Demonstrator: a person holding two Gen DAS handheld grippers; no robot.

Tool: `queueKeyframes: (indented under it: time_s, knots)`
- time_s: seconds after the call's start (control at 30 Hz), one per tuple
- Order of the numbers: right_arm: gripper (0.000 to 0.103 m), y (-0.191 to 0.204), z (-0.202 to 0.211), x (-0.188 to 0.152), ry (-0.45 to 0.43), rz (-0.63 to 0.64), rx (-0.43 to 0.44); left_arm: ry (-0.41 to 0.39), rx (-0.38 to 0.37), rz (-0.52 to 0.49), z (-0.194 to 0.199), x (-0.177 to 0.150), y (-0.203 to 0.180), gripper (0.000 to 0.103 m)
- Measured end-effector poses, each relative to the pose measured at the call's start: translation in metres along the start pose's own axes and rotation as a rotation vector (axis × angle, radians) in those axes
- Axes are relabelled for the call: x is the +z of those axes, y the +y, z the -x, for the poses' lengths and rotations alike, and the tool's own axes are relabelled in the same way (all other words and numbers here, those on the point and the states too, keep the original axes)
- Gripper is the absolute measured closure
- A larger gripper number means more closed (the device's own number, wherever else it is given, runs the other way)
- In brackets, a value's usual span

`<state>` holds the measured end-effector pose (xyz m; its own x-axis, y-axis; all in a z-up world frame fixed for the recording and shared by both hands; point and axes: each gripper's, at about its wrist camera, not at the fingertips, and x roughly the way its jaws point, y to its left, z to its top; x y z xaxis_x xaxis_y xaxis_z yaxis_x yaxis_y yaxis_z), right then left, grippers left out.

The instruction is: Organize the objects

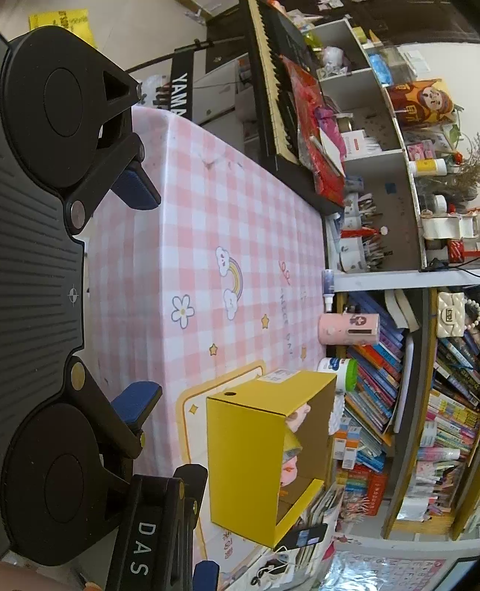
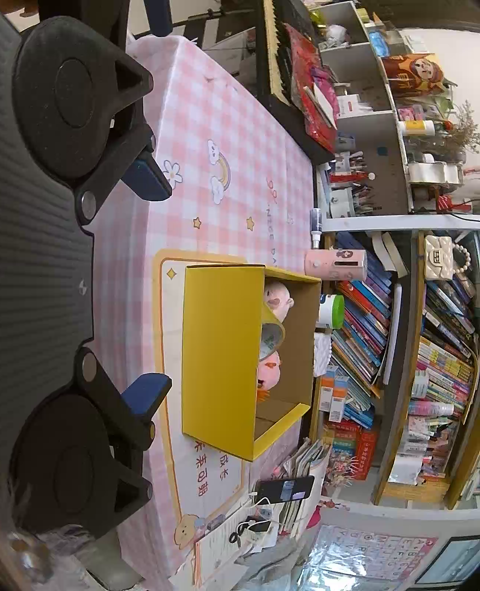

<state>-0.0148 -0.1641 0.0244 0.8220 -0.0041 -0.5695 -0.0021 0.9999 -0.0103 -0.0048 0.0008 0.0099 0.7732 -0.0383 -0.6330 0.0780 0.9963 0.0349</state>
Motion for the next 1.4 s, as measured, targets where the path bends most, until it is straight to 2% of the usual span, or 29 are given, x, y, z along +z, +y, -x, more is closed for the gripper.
queueKeyframes:
  time_s: [0.43, 0.93, 1.4]
  knots:
    - [0.002, -0.004, -0.001, -0.001, 0.016, -0.011, 0.01, 0.019, -0.015, -0.003, -0.001, -0.001, -0.01, 0.002]
    - [0.0, -0.005, -0.002, -0.003, 0.036, -0.027, 0.033, 0.036, 0.02, 0.014, 0.0, -0.002, -0.01, 0.002]
    - [0.0, -0.006, -0.001, -0.004, 0.036, -0.035, 0.011, 0.034, 0.054, 0.029, -0.001, -0.003, -0.005, 0.002]
